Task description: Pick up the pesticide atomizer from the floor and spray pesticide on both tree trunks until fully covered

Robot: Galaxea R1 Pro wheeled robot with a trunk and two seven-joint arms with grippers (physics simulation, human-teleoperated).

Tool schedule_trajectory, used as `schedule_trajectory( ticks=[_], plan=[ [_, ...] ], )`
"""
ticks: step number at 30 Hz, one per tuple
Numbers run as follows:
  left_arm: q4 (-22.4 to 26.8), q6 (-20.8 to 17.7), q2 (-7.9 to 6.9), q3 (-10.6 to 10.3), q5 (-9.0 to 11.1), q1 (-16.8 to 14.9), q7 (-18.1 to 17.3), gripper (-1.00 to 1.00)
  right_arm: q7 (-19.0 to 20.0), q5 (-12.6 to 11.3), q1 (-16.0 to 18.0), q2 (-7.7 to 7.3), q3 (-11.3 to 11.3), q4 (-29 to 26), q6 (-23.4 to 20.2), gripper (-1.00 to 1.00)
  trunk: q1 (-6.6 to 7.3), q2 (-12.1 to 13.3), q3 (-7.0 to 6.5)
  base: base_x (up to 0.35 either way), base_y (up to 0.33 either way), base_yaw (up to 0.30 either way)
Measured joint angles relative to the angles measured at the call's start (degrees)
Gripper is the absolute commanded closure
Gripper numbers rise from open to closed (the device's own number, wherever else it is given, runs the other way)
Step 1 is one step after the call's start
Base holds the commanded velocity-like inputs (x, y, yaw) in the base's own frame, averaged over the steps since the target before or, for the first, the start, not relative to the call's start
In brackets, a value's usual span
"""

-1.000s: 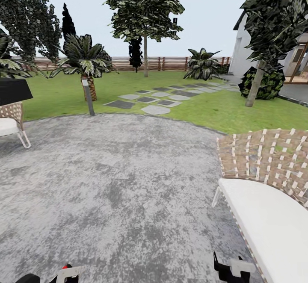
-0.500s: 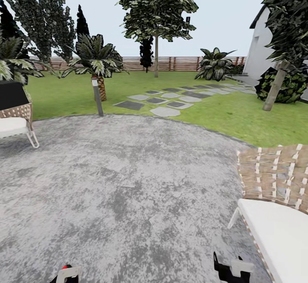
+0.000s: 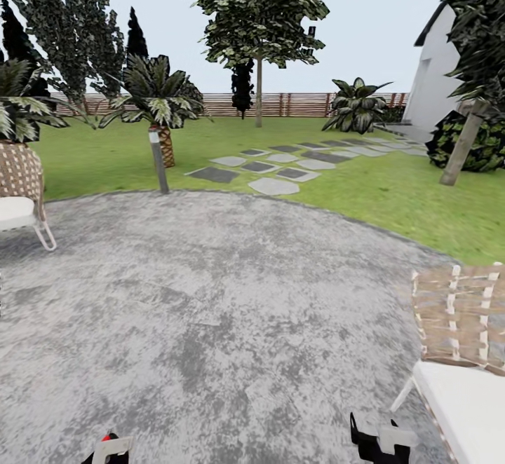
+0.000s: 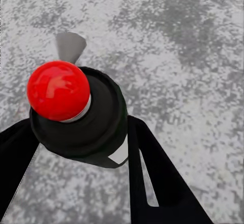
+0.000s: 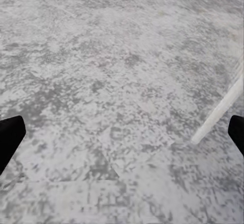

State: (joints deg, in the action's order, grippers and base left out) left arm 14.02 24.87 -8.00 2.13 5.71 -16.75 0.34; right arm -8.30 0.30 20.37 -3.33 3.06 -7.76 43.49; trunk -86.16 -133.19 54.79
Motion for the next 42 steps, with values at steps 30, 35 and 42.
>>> schedule_trajectory(
  ticks=[30, 35, 42],
  plan=[
    [-0.01, 0.00, 0.07, 0.01, -0.09, -0.01, 0.00, 1.00, 0.00, 0.00, -0.01, -0.03, 0.00, -0.01, 0.00, -1.00, 0.00, 0.00, 0.00, 0.341, 0.000, 0.048],
    [-0.01, 0.00, 0.01, 0.08, -0.09, -0.01, 0.00, 1.00, 0.00, 0.00, -0.01, -0.03, 0.00, -0.01, 0.00, -1.00, 0.00, 0.00, 0.00, 0.341, 0.000, 0.000],
    [-0.01, 0.00, -0.05, 0.11, 0.00, -0.01, 0.00, 1.00, -0.01, 0.00, -0.01, -0.03, 0.00, -0.01, 0.00, -1.00, 0.00, 0.00, 0.00, 0.341, 0.000, 0.000]
  ],
)
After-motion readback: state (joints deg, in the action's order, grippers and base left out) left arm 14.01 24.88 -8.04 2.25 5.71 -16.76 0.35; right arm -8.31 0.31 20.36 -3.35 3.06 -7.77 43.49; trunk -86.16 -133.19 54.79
